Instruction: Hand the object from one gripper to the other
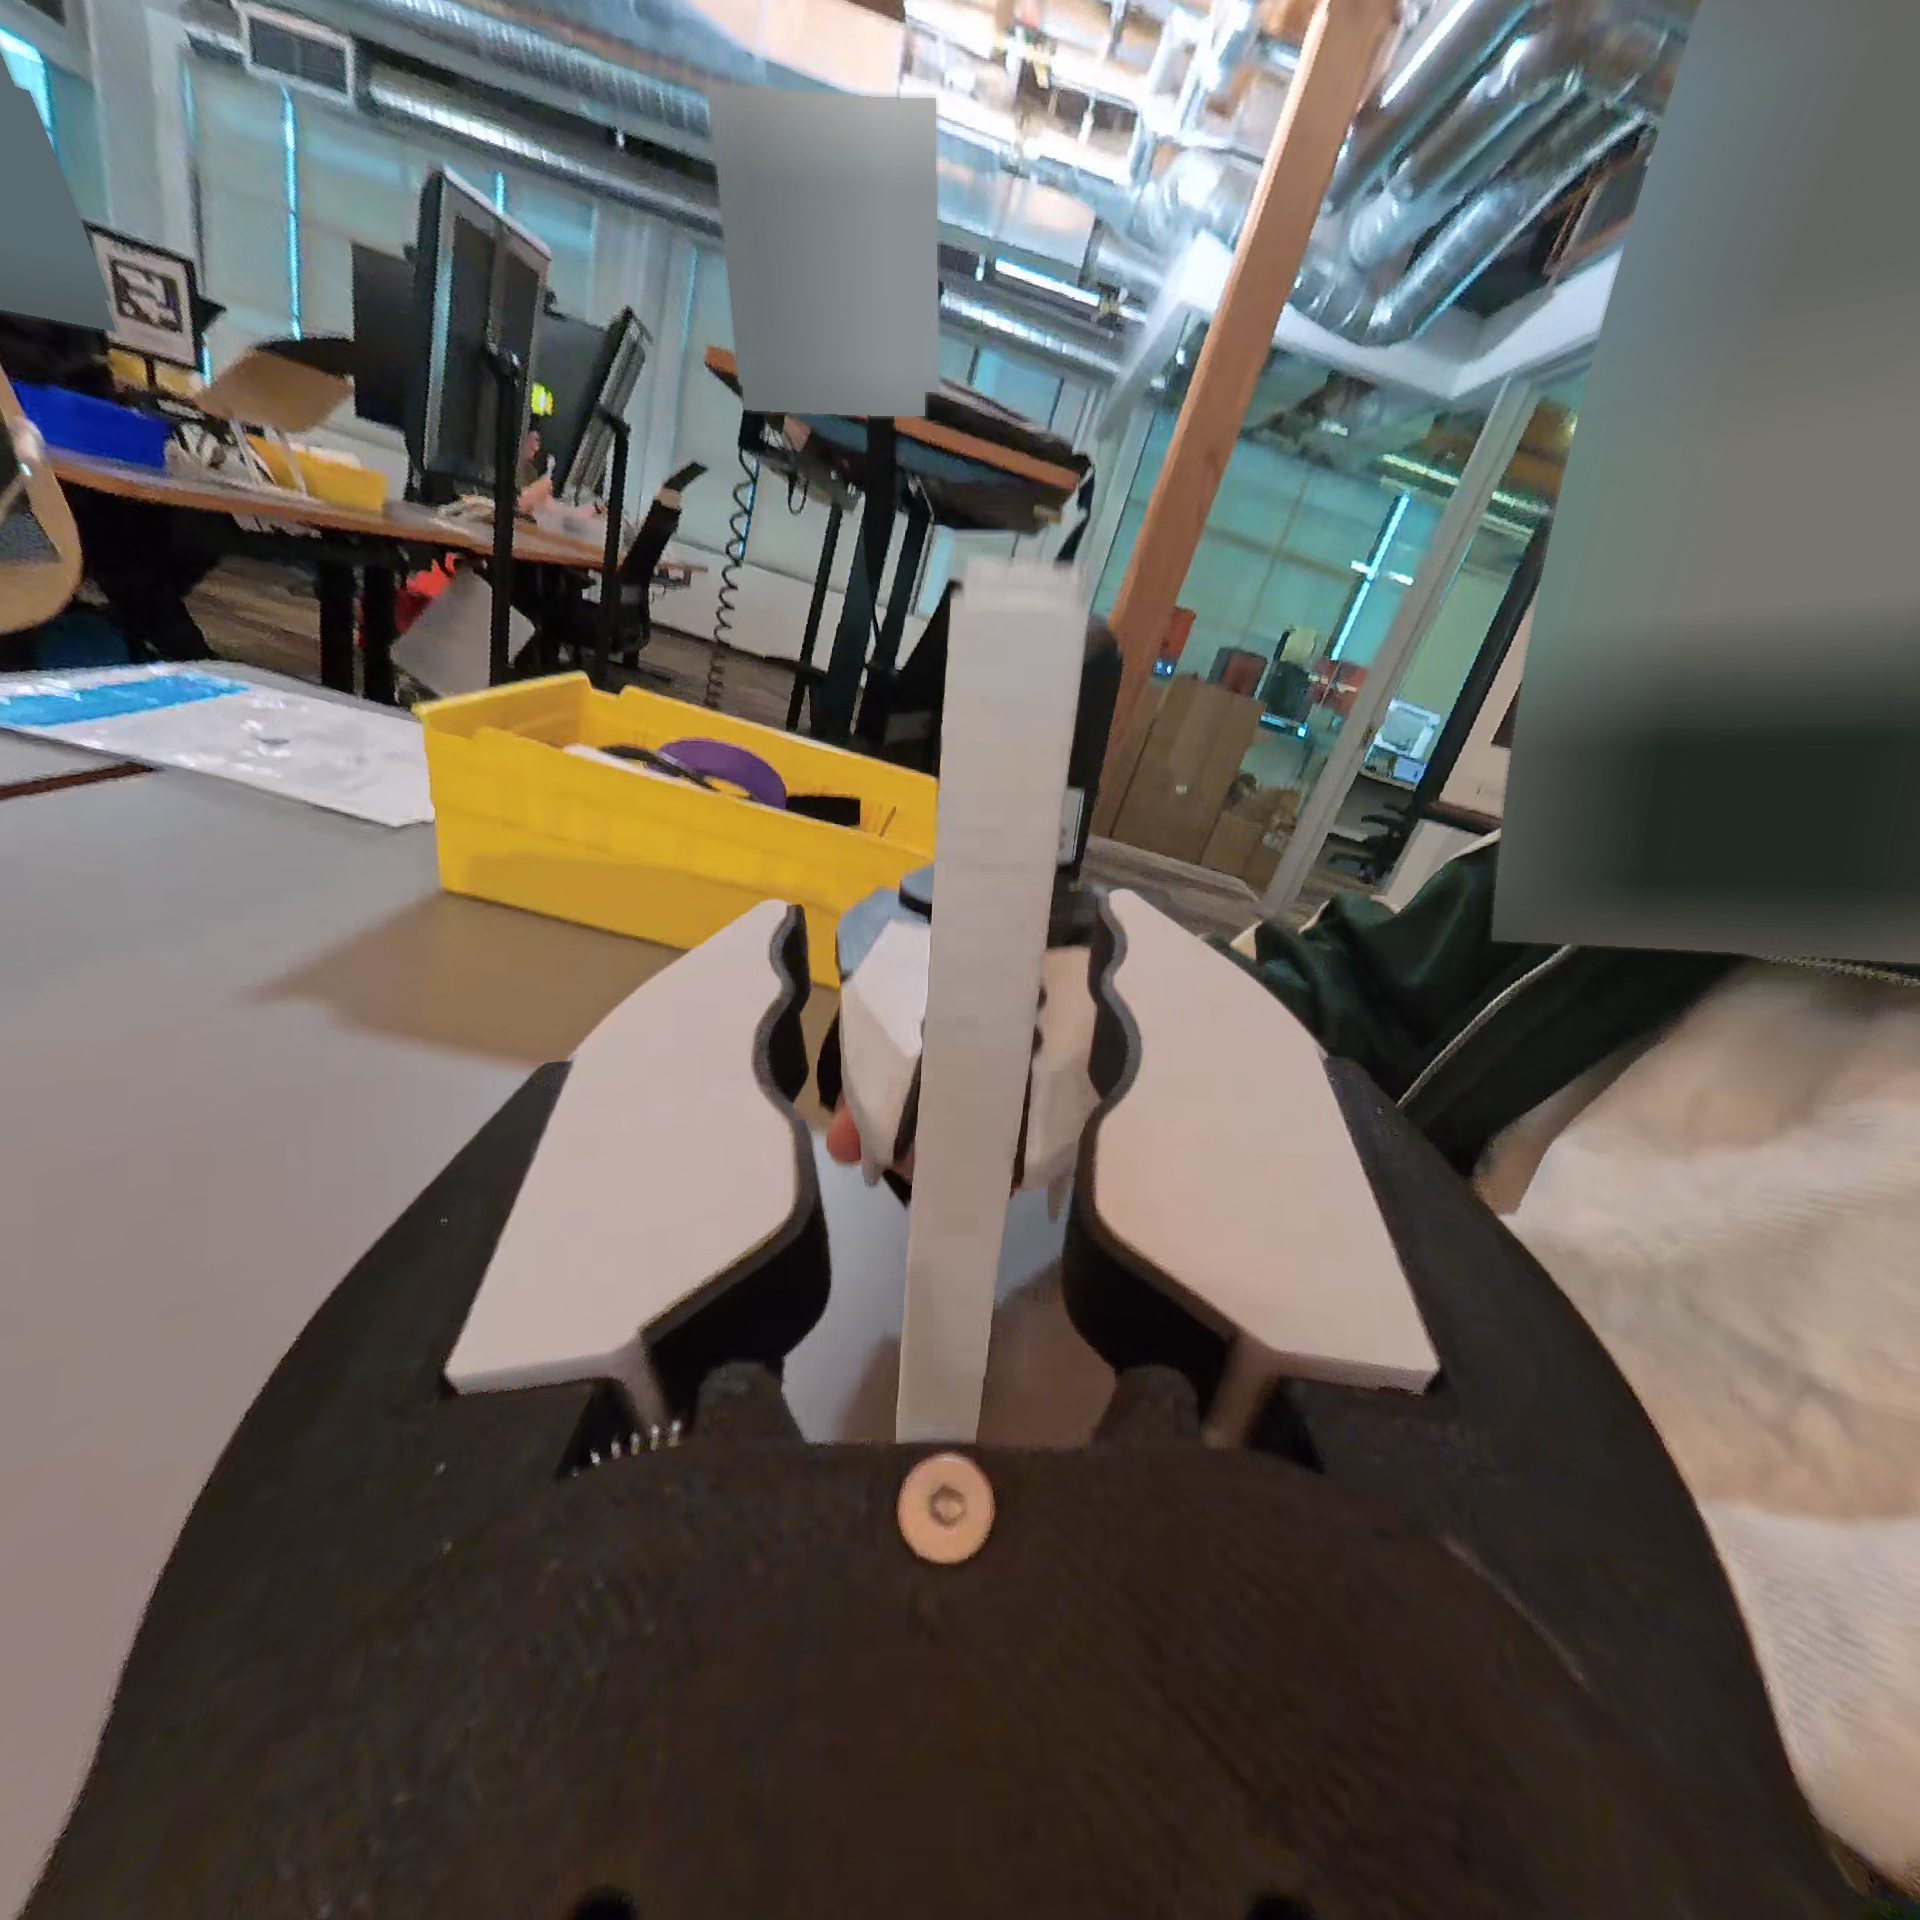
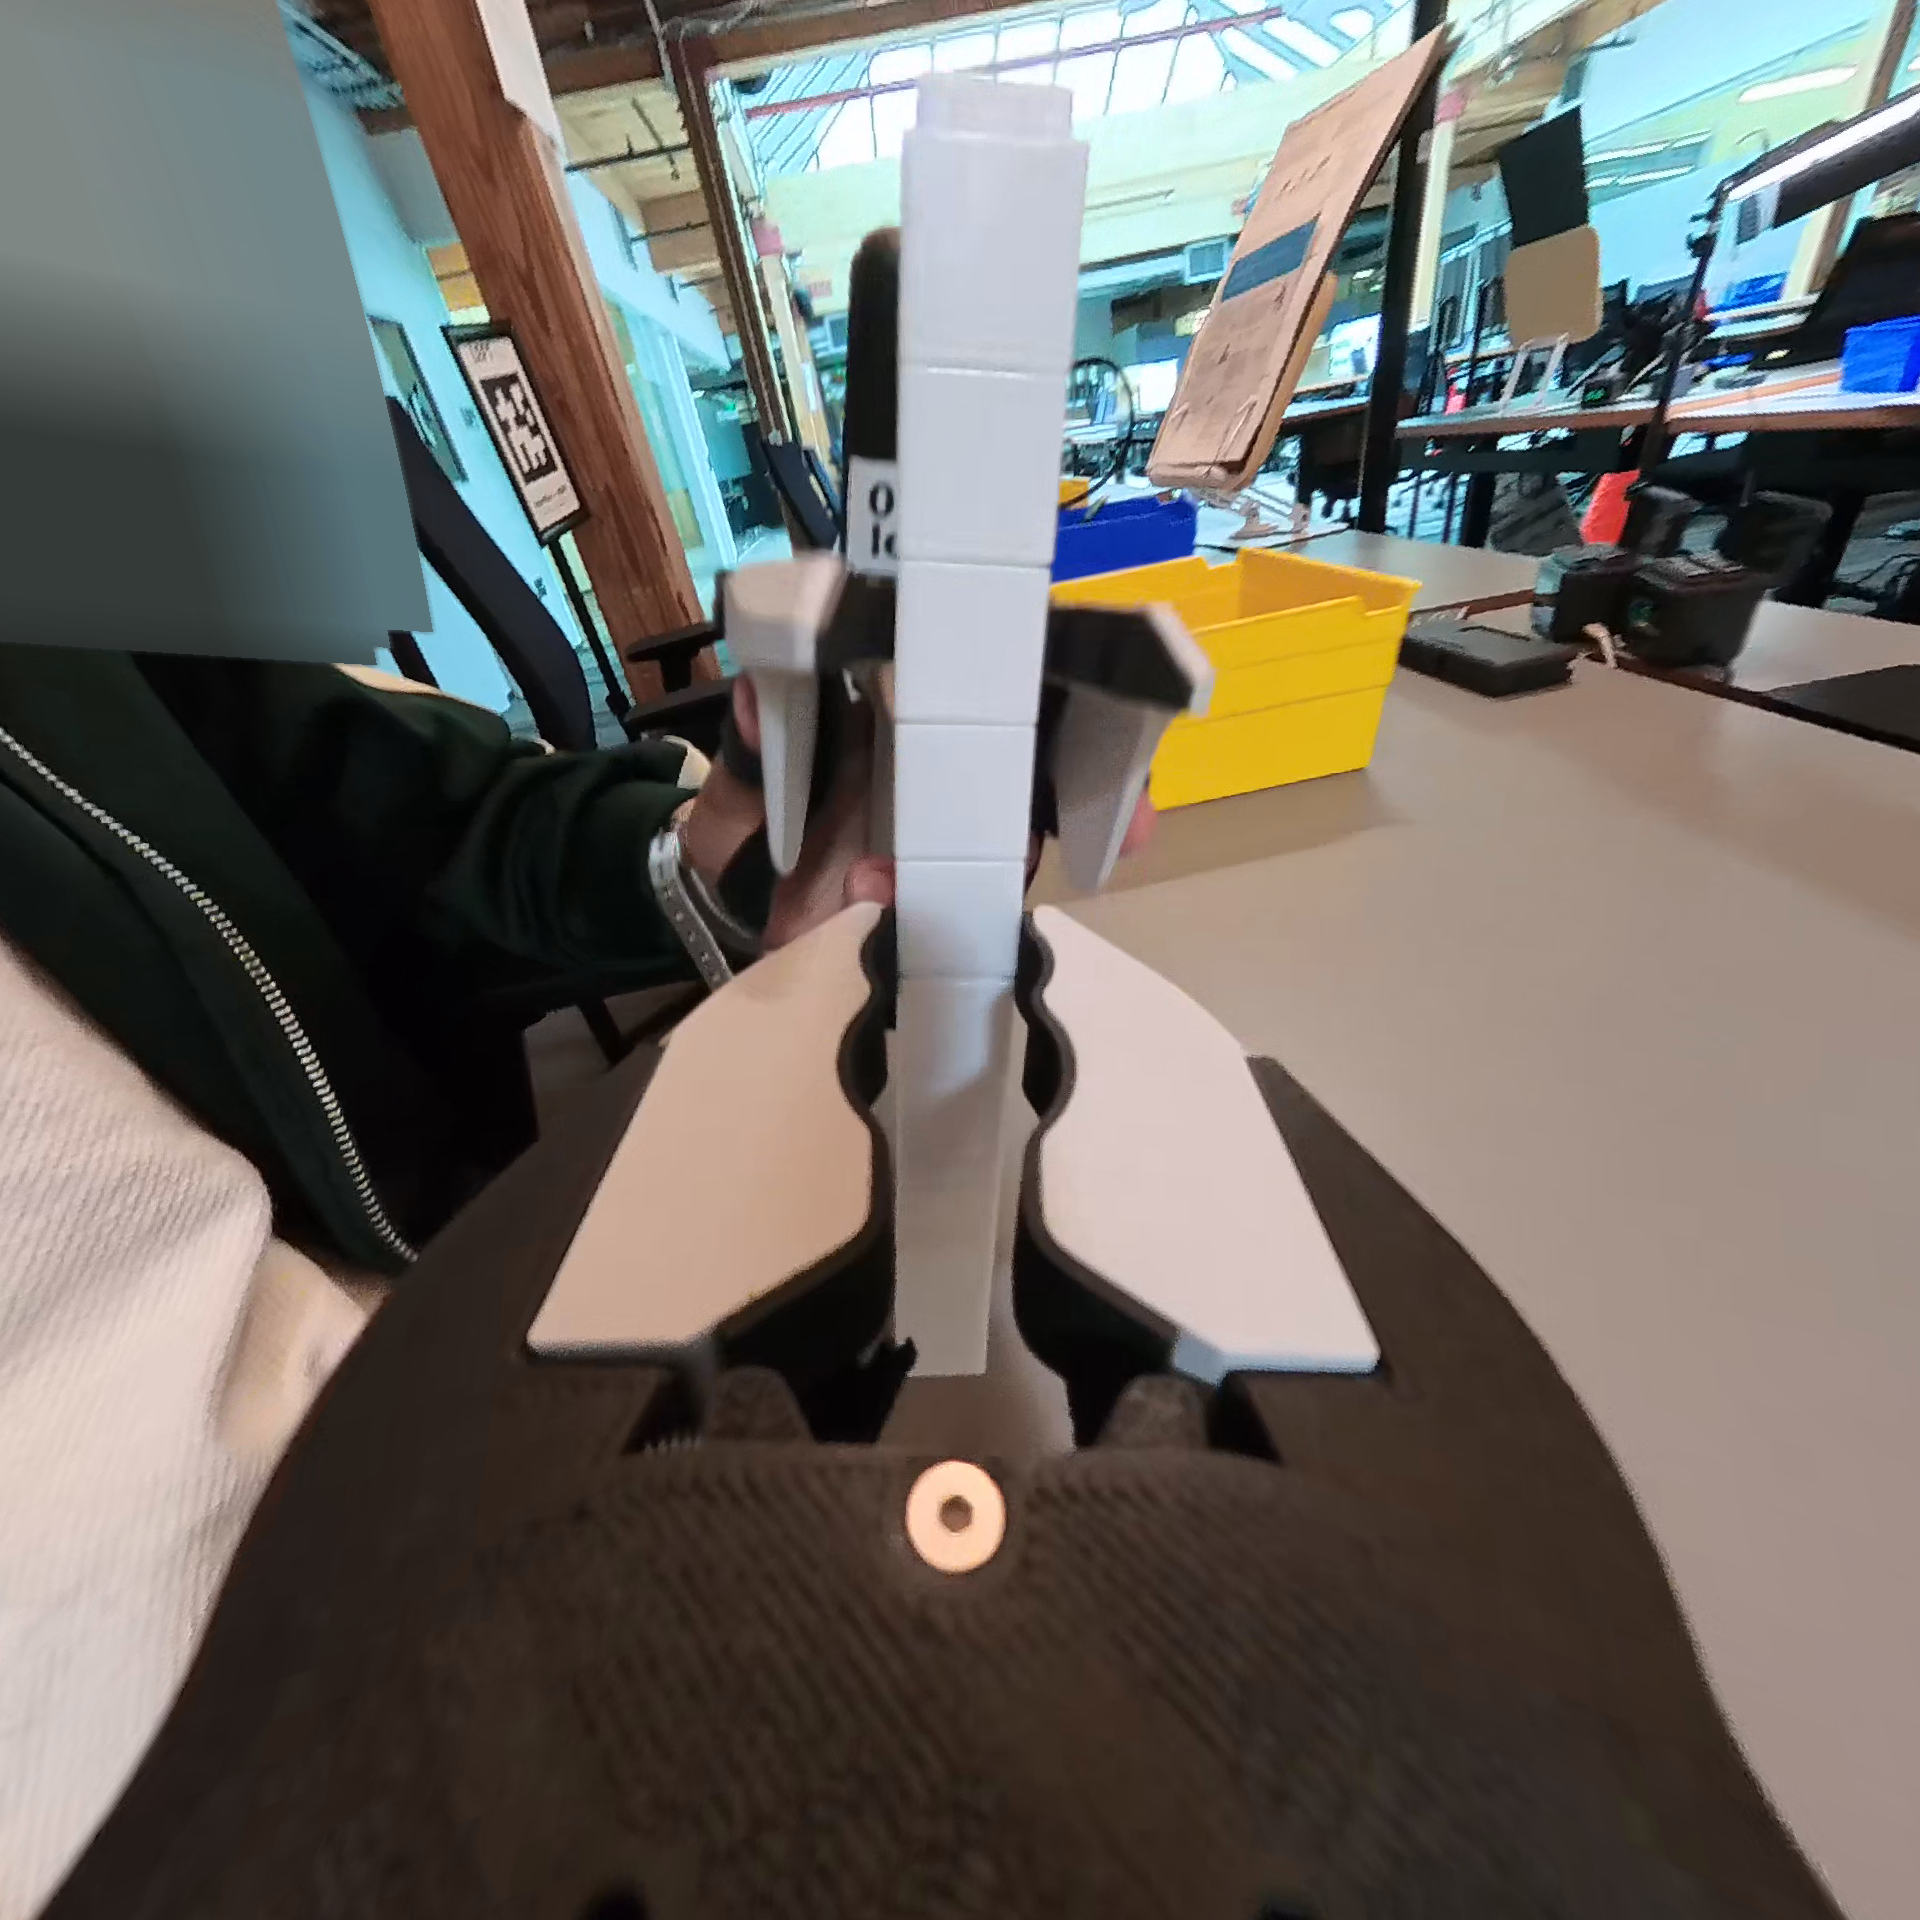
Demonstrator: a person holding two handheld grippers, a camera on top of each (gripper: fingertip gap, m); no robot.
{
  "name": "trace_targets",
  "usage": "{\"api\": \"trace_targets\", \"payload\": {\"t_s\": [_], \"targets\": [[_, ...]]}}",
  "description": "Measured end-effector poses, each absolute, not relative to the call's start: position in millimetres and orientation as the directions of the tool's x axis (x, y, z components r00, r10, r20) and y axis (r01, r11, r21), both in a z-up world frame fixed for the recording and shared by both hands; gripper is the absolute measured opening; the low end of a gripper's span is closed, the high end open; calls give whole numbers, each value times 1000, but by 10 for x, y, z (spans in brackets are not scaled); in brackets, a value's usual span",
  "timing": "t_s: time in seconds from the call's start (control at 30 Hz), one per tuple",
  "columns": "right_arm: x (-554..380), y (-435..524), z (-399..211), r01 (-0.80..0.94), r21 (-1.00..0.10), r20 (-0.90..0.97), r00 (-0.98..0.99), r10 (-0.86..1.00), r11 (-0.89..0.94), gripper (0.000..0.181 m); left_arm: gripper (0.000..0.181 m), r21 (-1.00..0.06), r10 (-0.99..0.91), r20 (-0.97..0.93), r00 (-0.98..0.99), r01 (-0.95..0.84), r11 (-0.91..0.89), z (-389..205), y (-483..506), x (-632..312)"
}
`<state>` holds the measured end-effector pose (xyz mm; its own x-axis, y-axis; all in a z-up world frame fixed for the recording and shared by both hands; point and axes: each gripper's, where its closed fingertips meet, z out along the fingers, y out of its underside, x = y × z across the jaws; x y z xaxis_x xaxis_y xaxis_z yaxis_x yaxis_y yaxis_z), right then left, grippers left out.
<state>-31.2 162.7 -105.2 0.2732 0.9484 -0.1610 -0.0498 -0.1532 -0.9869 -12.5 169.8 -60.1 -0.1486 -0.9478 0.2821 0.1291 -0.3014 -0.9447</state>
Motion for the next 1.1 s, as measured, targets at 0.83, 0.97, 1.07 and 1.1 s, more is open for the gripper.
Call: {"api": "trace_targets", "payload": {"t_s": [0.83, 0.97, 1.07, 1.1], "targets": [[-407, 1632, -1076, -101, -985, -163, 280, 946, -140, 63, 23, -959, -981, 150, -121, 225, -174, -172, 1558, -321], [-369, 1700, -1098, -105, -986, -154, 317, 936, -126, 76, 23, -959, -984, 150, -95, 227, -168, -176, 1621, -356], [-341, 1793, -1191, -73, -991, -129, 366, 921, -109, 95, 23, -961, -986, 148, -79, 222, -163, -193, 1676, -384], [-331, 1840, -1243, -54, -993, -118, 391, 913, -105, 105, 23, -962, -986, 148, -71, 221, -160, -198, 1701, -397]]}}
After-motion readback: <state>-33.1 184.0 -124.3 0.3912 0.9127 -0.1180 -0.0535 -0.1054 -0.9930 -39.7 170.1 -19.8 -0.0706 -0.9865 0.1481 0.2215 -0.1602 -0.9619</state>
